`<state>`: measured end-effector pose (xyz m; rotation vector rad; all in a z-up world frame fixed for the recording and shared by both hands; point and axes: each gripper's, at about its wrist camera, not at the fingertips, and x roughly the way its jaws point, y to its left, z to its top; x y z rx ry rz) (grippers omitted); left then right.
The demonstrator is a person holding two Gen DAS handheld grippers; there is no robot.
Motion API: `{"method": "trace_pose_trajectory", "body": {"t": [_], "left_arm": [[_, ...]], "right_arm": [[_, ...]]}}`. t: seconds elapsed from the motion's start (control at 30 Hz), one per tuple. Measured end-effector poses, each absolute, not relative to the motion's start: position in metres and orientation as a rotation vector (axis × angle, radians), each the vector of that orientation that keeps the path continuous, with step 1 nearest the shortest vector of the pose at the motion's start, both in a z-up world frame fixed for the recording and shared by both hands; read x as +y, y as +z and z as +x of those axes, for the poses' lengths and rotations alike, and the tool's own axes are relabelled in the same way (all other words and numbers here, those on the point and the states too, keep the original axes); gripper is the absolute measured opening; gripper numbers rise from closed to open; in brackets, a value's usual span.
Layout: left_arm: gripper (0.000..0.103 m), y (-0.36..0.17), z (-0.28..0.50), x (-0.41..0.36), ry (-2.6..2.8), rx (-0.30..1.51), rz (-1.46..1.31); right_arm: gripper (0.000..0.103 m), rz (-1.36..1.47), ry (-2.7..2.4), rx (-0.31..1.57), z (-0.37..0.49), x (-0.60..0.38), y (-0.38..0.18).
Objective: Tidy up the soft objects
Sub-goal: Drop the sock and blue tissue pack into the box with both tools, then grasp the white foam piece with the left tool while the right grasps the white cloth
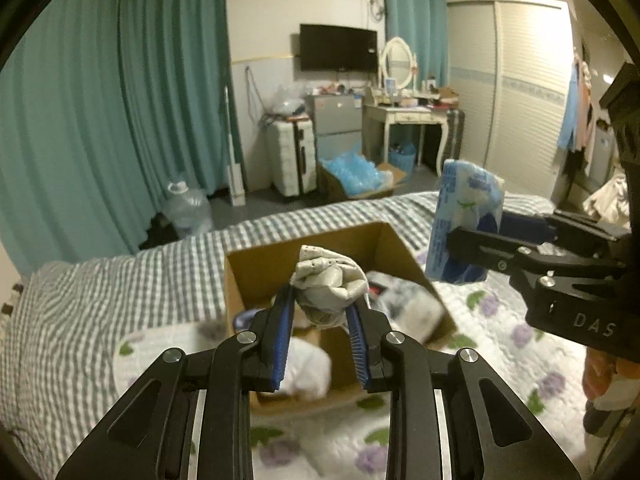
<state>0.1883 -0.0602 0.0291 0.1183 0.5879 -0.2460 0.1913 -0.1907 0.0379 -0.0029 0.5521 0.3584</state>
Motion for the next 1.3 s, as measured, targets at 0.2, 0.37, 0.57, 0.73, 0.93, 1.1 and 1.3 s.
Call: {"method": "trace_pose_trajectory", "body": {"t": [0.2,0.37,0.57,0.73,0.93,1.1,1.3], "left_arm": [[0.029,-0.001,0.236,-0.059,-0.215,0.612,0.144],[0.058,-0.033,0.266,-0.059,-0.153,0.608,0.191],[0.079,-0.041,0.272,-0.055,-0.147,0.580,0.151],[0.079,-0.023,0.260,-0.059,-0.108,0.574,0.165],[0.092,0.038,0.207,-0.054,-0.065,0.465,0.168],[0.093,0.080,0.153,-0.043,-0.031,0.405,0.141],[0.093,0.088,0.107,-0.032,-0.012,0.410,0.100]], "right_arm": [[0.047,-0.012,0.345,0.600,0.255,-0.183,0.009],[0.047,-0.007,0.342,0.689,0.305,-0.179,-0.033],[0.078,0.025,0.335,0.685,0.322,-0.183,-0.049],[0.085,0.057,0.287,0.646,0.309,-0.200,-0.029],[0.087,0.061,0.274,0.537,0.258,-0.219,0.040],[0.101,-0.003,0.271,0.457,0.198,-0.222,0.088],[0.101,-0.107,0.268,0.440,0.138,-0.212,0.094]]}}
